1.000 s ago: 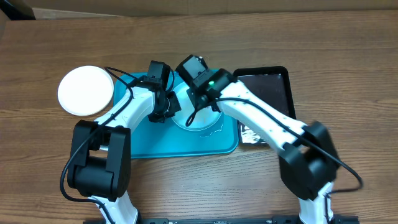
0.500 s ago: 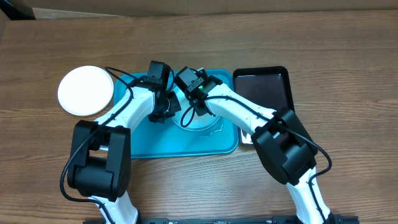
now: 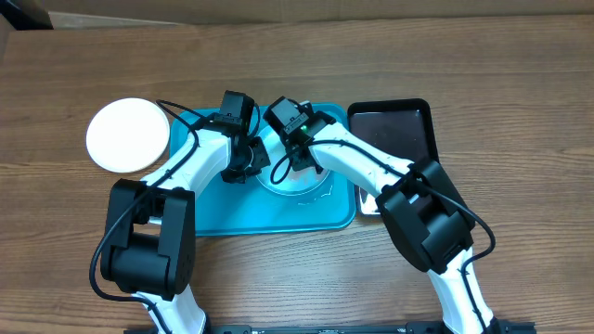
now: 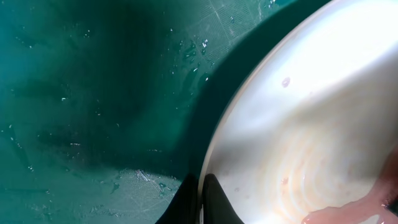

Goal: Clean dirty plates on tray and stack at the side
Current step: 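Move the sponge onto the light-blue plate and scrub its stain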

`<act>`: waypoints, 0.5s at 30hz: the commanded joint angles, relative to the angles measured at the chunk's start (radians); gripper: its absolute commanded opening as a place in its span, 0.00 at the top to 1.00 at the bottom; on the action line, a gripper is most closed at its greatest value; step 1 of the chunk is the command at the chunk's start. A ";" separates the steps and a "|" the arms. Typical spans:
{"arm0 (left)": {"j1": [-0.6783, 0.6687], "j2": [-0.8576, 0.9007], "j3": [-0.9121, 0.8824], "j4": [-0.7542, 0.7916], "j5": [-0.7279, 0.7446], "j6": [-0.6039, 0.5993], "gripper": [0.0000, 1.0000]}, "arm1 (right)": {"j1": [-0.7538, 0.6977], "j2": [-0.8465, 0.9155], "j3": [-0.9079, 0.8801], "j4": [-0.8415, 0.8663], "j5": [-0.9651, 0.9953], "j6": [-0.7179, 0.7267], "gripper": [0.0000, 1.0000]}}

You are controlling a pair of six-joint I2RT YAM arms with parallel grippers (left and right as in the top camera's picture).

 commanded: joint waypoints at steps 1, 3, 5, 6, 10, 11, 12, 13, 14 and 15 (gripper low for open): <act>-0.006 0.010 -0.009 -0.013 -0.014 0.017 0.96 | 0.017 0.059 -0.059 0.012 -0.281 0.024 0.96; -0.006 0.010 -0.009 -0.013 -0.014 0.017 0.96 | 0.017 0.059 -0.068 0.033 -0.360 0.024 0.96; -0.006 0.010 -0.009 -0.013 -0.014 0.017 0.96 | 0.017 0.059 -0.070 0.043 -0.396 0.024 0.96; -0.006 0.010 -0.009 -0.013 -0.014 0.017 0.96 | 0.017 0.059 -0.070 0.048 -0.419 0.024 0.96; -0.006 0.010 -0.009 -0.013 -0.014 0.017 0.96 | 0.017 0.059 -0.070 0.065 -0.504 0.024 0.96; -0.006 0.010 -0.009 -0.013 -0.014 0.017 0.96 | 0.017 0.059 -0.070 0.068 -0.525 0.024 0.96; -0.006 0.010 -0.009 -0.013 -0.014 0.017 0.96 | 0.017 0.059 -0.070 0.072 -0.546 0.023 0.96; -0.006 0.010 -0.009 -0.013 -0.014 0.017 0.96 | 0.017 0.058 -0.070 0.076 -0.566 0.023 0.96; -0.006 0.010 -0.009 -0.013 -0.014 0.017 0.96 | 0.016 0.058 -0.070 0.080 -0.584 0.021 0.96; -0.006 0.010 -0.009 -0.014 -0.014 0.017 0.96 | 0.011 0.058 -0.068 0.082 -0.602 0.019 0.96</act>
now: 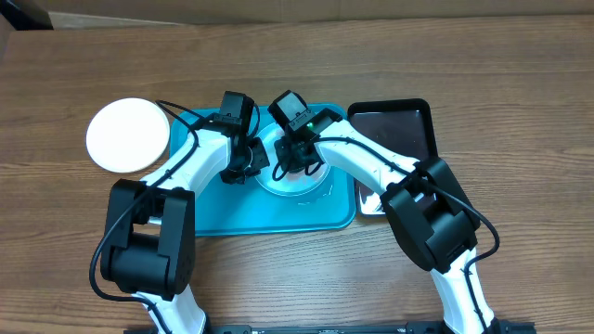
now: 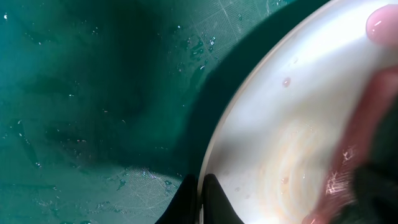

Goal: Clean dirty plates on tray and stack at the side
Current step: 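Move the sponge onto the light-blue plate and scrub its stain, then return the sponge to the black tray and release it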

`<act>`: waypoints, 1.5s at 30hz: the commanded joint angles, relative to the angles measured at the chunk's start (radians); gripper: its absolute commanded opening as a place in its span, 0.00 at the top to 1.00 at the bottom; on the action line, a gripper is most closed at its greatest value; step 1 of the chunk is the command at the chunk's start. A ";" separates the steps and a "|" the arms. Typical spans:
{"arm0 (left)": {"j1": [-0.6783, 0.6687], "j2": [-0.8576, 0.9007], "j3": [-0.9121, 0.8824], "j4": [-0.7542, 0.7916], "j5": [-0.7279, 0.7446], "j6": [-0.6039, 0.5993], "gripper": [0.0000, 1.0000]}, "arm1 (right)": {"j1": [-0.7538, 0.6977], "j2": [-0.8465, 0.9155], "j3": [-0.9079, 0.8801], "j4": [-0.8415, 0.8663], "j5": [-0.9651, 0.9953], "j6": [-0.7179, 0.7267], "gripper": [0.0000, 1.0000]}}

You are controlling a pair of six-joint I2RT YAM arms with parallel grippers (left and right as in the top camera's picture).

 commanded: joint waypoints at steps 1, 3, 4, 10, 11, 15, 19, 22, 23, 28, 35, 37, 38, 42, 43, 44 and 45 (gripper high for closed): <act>-0.006 0.010 -0.009 -0.006 -0.007 0.017 0.96 | 0.024 0.070 -0.048 -0.007 -0.257 0.008 0.96; -0.006 0.010 -0.009 -0.006 -0.007 0.018 0.96 | 0.008 0.065 -0.037 -0.008 -0.325 -0.021 0.96; -0.006 0.010 -0.009 -0.006 -0.007 0.017 0.96 | -0.003 0.060 -0.031 -0.008 -0.365 -0.037 0.96; -0.006 0.010 -0.009 -0.006 -0.008 0.017 0.96 | -0.109 -0.003 0.005 -0.016 -0.539 -0.043 0.96; -0.006 0.010 -0.009 -0.006 -0.007 0.018 0.96 | -0.131 -0.022 0.010 -0.023 -0.558 -0.057 0.96; -0.006 0.010 -0.009 -0.006 -0.008 0.024 0.96 | -0.217 -0.126 0.016 -0.076 -0.603 -0.123 0.96; -0.006 0.010 -0.009 -0.006 -0.014 0.025 0.96 | -0.285 -0.233 0.016 -0.198 -0.527 -0.196 0.96; -0.006 0.010 -0.009 -0.006 -0.014 0.024 0.95 | -0.331 -0.280 0.016 -0.306 -0.322 -0.196 0.96; -0.006 0.010 -0.009 -0.006 -0.014 0.024 0.91 | -0.348 -0.288 0.016 -0.341 -0.243 -0.196 0.96; -0.006 0.010 -0.009 -0.001 -0.014 0.024 0.72 | -0.406 -0.285 -0.025 -0.400 0.006 -0.192 0.96; -0.007 0.010 -0.009 0.003 -0.013 0.024 0.68 | -0.426 -0.282 -0.208 -0.228 0.156 -0.187 0.96; -0.007 0.010 -0.009 0.005 -0.013 0.024 0.70 | -0.426 -0.282 -0.262 -0.156 0.175 -0.184 0.96; -0.007 0.010 -0.009 0.005 -0.013 0.024 0.70 | -0.426 -0.282 -0.283 -0.125 0.175 -0.184 0.96; -0.007 0.010 -0.009 0.006 -0.014 0.024 0.69 | -0.426 -0.281 -0.325 -0.075 0.173 -0.184 0.43; -0.007 0.010 -0.009 0.005 -0.014 0.024 0.69 | -0.426 -0.282 -0.325 -0.076 0.163 -0.184 0.40; -0.007 0.010 -0.009 0.005 -0.014 0.024 0.69 | -0.427 -0.284 -0.319 -0.078 0.151 -0.184 0.38; -0.007 0.010 -0.009 0.005 -0.014 0.024 0.69 | -0.430 -0.287 -0.308 -0.088 0.144 -0.184 0.35</act>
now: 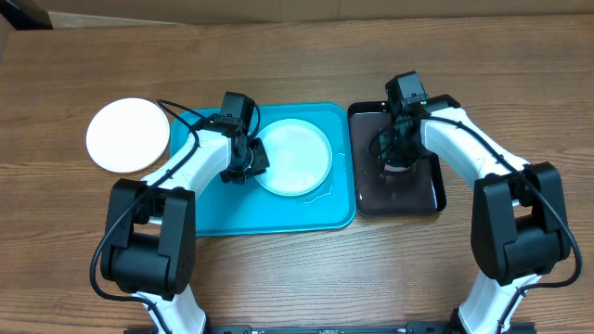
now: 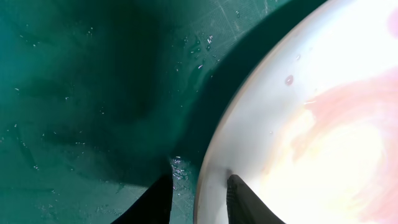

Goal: Clean dirty plates on tray and stack at the side
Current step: 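Return the sponge to the black tray and release it, then raise the right gripper away and lift the light-blue plate with the left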

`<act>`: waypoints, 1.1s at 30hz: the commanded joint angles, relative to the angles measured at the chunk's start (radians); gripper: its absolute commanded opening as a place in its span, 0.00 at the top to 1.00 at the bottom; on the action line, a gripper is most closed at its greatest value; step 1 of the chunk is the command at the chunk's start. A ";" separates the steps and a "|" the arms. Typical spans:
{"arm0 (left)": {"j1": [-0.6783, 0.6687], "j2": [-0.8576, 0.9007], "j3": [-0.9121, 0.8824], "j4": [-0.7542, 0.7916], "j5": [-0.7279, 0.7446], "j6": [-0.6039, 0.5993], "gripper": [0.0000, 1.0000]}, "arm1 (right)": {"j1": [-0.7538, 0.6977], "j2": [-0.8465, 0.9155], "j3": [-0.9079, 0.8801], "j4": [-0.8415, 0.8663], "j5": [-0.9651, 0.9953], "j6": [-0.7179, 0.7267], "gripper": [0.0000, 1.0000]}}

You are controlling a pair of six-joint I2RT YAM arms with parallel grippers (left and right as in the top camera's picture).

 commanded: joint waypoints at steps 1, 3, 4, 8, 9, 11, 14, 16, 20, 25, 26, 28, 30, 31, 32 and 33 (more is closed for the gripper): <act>-0.006 0.009 -0.005 0.000 -0.010 0.006 0.69 | -0.005 -0.011 0.034 -0.016 -0.003 0.009 0.34; -0.006 0.009 -0.005 0.000 -0.010 0.006 0.68 | -0.018 -0.016 0.085 -0.058 -0.005 0.033 0.31; -0.006 0.009 -0.005 0.000 -0.010 0.006 0.68 | -0.030 -0.017 0.119 -0.085 -0.004 0.051 0.28; -0.007 0.009 -0.005 0.000 -0.011 0.005 0.69 | -0.092 -0.017 0.209 -0.147 -0.005 0.107 0.19; -0.008 0.010 -0.006 0.001 -0.011 0.005 0.69 | -0.111 -0.017 0.218 -0.151 -0.007 0.115 0.18; -0.009 0.013 -0.006 0.003 -0.011 0.005 0.70 | -0.151 -0.017 0.220 -0.151 -0.022 0.116 0.14; -0.009 0.030 -0.006 0.008 -0.011 0.005 0.74 | -0.209 -0.016 0.220 -0.168 -0.035 0.115 0.01; -0.008 0.040 -0.006 0.010 0.000 0.005 0.87 | -0.240 -0.016 0.220 -0.185 -0.035 0.115 0.00; 0.003 0.031 0.017 -0.026 0.031 0.024 0.96 | -0.286 -0.016 0.220 -0.190 -0.035 0.114 0.00; 0.023 -0.005 0.128 -0.154 0.018 0.079 0.96 | -0.312 -0.016 0.220 -0.188 -0.035 0.115 0.00; 0.023 -0.017 0.151 -0.174 0.011 0.091 0.96 | -0.312 -0.016 0.220 -0.188 -0.035 0.114 0.00; 0.019 -0.042 0.203 -0.220 -0.027 0.108 0.96 | -0.312 -0.016 0.220 -0.188 -0.035 0.114 0.00; 0.012 -0.068 0.256 -0.269 -0.074 0.113 0.96 | -0.312 -0.016 0.220 -0.188 -0.035 0.115 0.00; 0.010 -0.080 0.280 -0.286 -0.086 0.117 0.96 | -0.312 -0.016 0.220 -0.188 -0.035 0.114 0.00; 0.010 -0.090 0.303 -0.301 -0.085 0.127 0.96 | -0.312 -0.016 0.220 -0.188 -0.035 0.114 0.00; 0.008 -0.100 0.325 -0.315 -0.085 0.127 0.96 | -0.312 -0.016 0.220 -0.186 -0.040 0.116 0.00</act>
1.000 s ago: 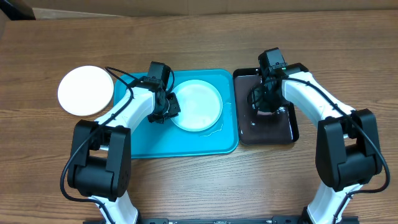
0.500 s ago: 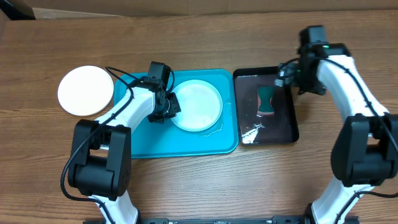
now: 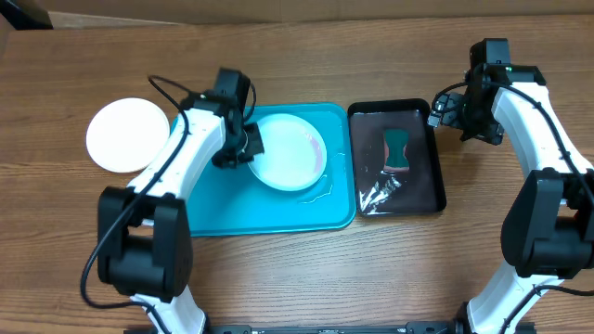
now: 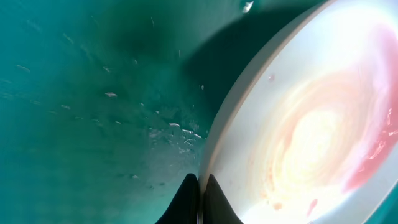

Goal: Clean dirty plates on tray and stack at the side
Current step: 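Raise the right gripper away and lift the light-blue plate with the left, then swing the light-blue plate over the black tray with the left gripper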

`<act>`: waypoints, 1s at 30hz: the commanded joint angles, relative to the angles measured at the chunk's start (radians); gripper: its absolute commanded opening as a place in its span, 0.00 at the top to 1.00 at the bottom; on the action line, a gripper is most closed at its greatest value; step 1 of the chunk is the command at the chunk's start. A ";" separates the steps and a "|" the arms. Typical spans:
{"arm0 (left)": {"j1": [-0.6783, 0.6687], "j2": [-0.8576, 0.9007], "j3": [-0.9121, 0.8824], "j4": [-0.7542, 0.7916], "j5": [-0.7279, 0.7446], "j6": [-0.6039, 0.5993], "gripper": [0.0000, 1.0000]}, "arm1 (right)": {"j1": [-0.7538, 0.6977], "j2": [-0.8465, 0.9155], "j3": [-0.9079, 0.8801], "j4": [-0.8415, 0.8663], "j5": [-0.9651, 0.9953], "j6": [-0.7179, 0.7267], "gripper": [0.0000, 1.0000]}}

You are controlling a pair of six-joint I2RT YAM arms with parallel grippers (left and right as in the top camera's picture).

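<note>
A white plate (image 3: 290, 151) with a pink smear (image 4: 367, 168) sits over the teal tray (image 3: 278, 209). My left gripper (image 3: 248, 146) is shut on the plate's left rim; in the left wrist view the thin rim is pinched between the two black fingertips (image 4: 200, 186). The plate (image 4: 311, 124) casts a dark shadow on the wet tray (image 4: 93, 93) and looks tipped up on that side. My right gripper (image 3: 438, 113) hangs open just past the black tray's (image 3: 427, 199) far right corner, holding nothing. The sponge (image 3: 397, 150) lies in the black tray.
A clean white plate (image 3: 127, 134) rests on the wooden table left of the teal tray. A crumpled clear wrapper (image 3: 379, 193) lies in the black tray below the sponge. Water drops spot the teal tray by the plate.
The left jaws, then spread around the plate rim, are now shut on it, and the plate is tipped. The right gripper left the sponge in the black tray and moved back to the right.
At first my left gripper pinched the plate rim while the right one rubbed the sponge over the plate. Then the right gripper was over the black tray with the sponge and the left jaws stood spread. Now the sponge lies in the tray and the left grips the rim again.
</note>
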 commanded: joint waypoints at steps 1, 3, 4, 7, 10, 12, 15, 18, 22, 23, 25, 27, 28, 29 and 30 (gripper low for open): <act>-0.009 -0.080 0.105 -0.034 -0.046 0.040 0.96 | -0.002 -0.016 0.010 0.010 -0.030 0.010 0.00; -0.012 -0.090 0.144 -0.051 -0.037 0.040 0.96 | -0.003 -0.016 0.011 0.040 0.000 -0.005 0.00; -0.014 -0.092 0.160 -0.055 -0.025 0.040 0.96 | -0.010 -0.016 0.011 0.042 0.009 -0.005 0.00; -0.022 -0.092 0.192 -0.052 0.034 0.040 0.96 | -0.053 -0.016 0.011 0.044 -0.008 0.001 0.00; -0.032 -0.092 0.209 -0.050 0.050 0.032 0.96 | -0.112 -0.016 0.011 0.048 -0.039 0.002 0.00; -0.042 -0.092 0.212 -0.034 0.044 0.032 0.96 | -0.153 -0.016 0.011 0.050 -0.048 0.004 0.00; -0.066 -0.092 0.213 -0.004 0.037 0.032 0.96 | -0.208 -0.016 0.011 0.055 -0.060 0.003 0.00; -0.105 -0.092 0.214 0.028 0.013 0.031 0.96 | -0.251 -0.016 0.011 0.055 -0.060 0.003 0.00; -0.191 -0.092 0.213 0.082 -0.080 0.006 0.96 | -0.286 -0.016 0.011 0.055 -0.060 0.003 0.00; -0.218 -0.092 0.213 0.099 -0.113 0.006 0.96 | -0.290 -0.016 0.011 0.055 -0.060 0.003 0.00; -0.276 -0.092 0.213 0.131 -0.183 0.006 0.96 | -0.292 -0.016 0.011 0.055 -0.060 0.003 0.00; -0.331 -0.092 0.213 0.158 -0.253 0.016 0.96 | -0.292 -0.016 0.011 0.055 -0.060 0.003 0.00; -0.359 -0.092 0.213 0.172 -0.286 0.027 0.96 | -0.292 -0.016 0.011 0.055 -0.060 0.003 0.00; -0.386 -0.092 0.213 0.185 -0.317 0.047 0.96 | -0.292 -0.016 0.011 0.055 -0.060 0.003 0.00; -0.415 -0.092 0.213 0.198 -0.349 0.071 0.96 | -0.291 -0.016 0.011 0.055 -0.060 0.003 0.00</act>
